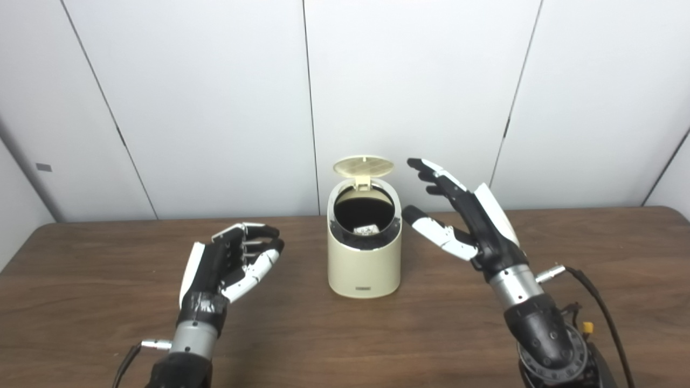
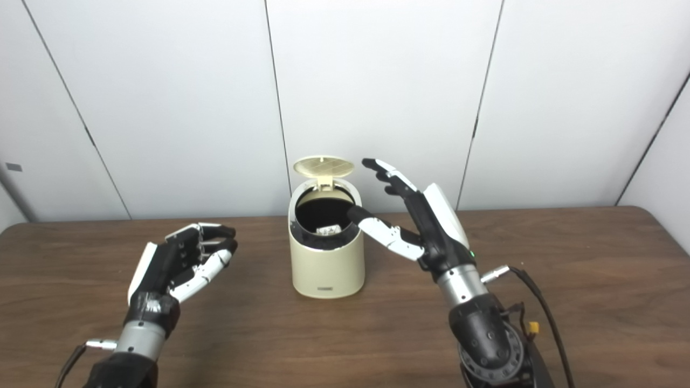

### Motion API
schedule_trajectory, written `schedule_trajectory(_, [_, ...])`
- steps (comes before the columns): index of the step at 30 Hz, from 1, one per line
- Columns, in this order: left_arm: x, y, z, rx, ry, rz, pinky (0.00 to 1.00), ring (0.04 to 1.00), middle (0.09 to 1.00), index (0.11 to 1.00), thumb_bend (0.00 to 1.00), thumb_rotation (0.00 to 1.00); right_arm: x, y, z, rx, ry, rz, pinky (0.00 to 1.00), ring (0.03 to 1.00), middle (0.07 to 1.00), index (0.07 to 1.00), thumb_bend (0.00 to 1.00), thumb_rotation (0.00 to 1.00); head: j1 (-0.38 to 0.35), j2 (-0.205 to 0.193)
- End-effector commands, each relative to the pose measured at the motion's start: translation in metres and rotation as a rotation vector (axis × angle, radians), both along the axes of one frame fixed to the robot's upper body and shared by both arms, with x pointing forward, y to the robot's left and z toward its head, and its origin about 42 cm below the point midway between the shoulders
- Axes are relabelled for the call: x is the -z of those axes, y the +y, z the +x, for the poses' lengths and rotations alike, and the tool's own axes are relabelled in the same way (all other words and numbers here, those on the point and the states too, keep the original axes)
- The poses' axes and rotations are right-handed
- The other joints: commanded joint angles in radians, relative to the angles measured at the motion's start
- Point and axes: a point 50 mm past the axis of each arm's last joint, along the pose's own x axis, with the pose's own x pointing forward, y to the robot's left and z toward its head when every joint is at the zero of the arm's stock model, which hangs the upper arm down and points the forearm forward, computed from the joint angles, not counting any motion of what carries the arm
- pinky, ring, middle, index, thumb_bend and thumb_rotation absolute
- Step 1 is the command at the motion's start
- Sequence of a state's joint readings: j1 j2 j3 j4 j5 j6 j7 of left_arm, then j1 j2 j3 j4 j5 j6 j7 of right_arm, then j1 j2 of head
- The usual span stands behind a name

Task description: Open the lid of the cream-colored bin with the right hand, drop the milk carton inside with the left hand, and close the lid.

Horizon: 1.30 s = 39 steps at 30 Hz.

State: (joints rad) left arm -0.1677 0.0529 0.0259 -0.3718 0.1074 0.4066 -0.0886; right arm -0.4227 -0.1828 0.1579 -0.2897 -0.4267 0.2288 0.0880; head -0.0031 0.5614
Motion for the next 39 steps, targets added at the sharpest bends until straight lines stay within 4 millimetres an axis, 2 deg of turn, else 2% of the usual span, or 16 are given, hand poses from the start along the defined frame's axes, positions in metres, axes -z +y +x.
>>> schedule_trajectory(1, [0.0, 0.005, -0.004, 0.038, -0.037, 0.0, 0.81, 0.823, 0.854, 0.895, 0.48, 0.7, -0.024, 0.008, 0.008, -0.014, -0.083, -0.035, 0.84, 0.902, 0.919, 0.885, 0.51, 0.82, 0.0, 0.002])
schedule_trajectory(4, [0.018, 0.01, -0.014, 0.078, 0.031, 0.001, 0.95, 0.937, 0.953, 0.97, 0.53, 0.87, -0.037, 0.017, 0.019, -0.02, -0.114, -0.104, 0.84, 0.912, 0.932, 0.909, 0.5, 0.83, 0.0, 0.002])
schedule_trajectory(7, [0.03, 0.01, -0.023, 0.104, 0.075, -0.03, 0.99, 0.99, 0.994, 0.996, 0.55, 0.92, -0.049, 0.025, 0.027, -0.023, -0.136, -0.161, 0.85, 0.924, 0.937, 0.922, 0.51, 0.84, -0.001, 0.002])
schedule_trajectory(9, [0.035, 0.008, -0.028, 0.113, 0.088, -0.054, 1.0, 0.998, 0.999, 1.0, 0.55, 0.9, -0.054, 0.027, 0.031, -0.023, -0.141, -0.195, 0.85, 0.929, 0.938, 0.923, 0.52, 0.82, 0.0, 0.002])
schedule_trajectory(17, [0.046, -0.002, -0.035, 0.118, 0.102, -0.106, 1.0, 1.0, 1.0, 1.0, 0.59, 0.9, -0.071, 0.04, 0.041, 0.0, -0.172, -0.385, 0.91, 0.997, 0.965, 0.901, 0.57, 0.89, -0.003, 0.006])
schedule_trajectory(20, [0.047, -0.004, -0.035, 0.123, 0.108, -0.097, 1.0, 1.0, 1.0, 1.0, 0.61, 0.91, -0.074, 0.043, 0.045, -0.002, -0.164, -0.457, 0.92, 0.983, 0.93, 0.862, 0.59, 0.92, -0.002, 0.008])
schedule_trajectory(25, [0.045, -0.004, -0.036, 0.124, 0.106, -0.082, 1.0, 1.0, 1.0, 1.0, 0.63, 0.9, -0.073, 0.043, 0.04, -0.003, -0.158, -0.505, 0.87, 0.955, 0.9, 0.827, 0.59, 0.9, -0.007, 0.011])
schedule_trajectory(31, [0.044, -0.004, -0.035, 0.122, 0.091, -0.096, 1.0, 0.998, 1.0, 1.0, 0.61, 0.89, -0.069, 0.04, 0.035, 0.012, -0.156, -0.534, 0.85, 0.915, 0.82, 0.789, 0.58, 0.88, -0.008, 0.014])
schedule_trajectory(39, [0.042, -0.004, -0.035, 0.125, 0.083, -0.088, 0.99, 0.987, 0.997, 1.0, 0.63, 0.89, -0.067, 0.034, 0.031, 0.024, -0.137, -0.542, 0.86, 0.946, 0.859, 0.787, 0.59, 0.88, -0.009, 0.017])
